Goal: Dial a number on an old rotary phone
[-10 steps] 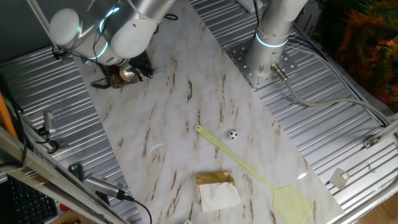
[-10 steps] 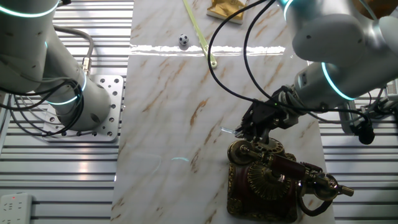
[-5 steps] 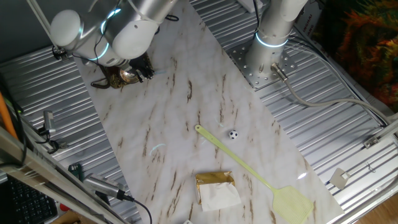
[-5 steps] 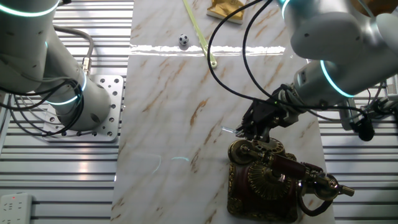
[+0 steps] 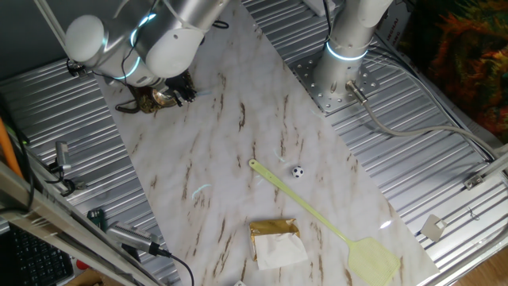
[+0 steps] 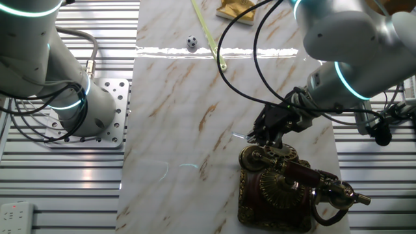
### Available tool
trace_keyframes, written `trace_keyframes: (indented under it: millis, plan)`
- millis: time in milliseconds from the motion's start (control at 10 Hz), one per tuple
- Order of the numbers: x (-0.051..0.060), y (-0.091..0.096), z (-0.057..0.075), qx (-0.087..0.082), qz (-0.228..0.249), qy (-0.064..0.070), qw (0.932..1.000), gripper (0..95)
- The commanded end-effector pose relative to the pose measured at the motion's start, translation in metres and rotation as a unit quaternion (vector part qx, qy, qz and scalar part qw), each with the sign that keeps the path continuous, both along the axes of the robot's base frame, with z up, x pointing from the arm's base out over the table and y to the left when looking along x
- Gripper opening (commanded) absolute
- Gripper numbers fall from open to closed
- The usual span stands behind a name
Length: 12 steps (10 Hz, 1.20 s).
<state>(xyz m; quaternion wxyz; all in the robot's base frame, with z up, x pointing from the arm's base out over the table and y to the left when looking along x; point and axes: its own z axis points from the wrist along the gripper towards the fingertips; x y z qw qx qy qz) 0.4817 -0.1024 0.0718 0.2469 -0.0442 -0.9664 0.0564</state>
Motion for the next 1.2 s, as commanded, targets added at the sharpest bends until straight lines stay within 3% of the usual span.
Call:
trace_keyframes:
  millis: [100, 1200]
  plan:
    - [0.004, 0.000, 0.000, 0.004, -0.002, -0.002, 1.0000, 0.0]
    - [0.014, 0.003, -0.006, 0.003, -0.005, -0.008, 1.0000, 0.0]
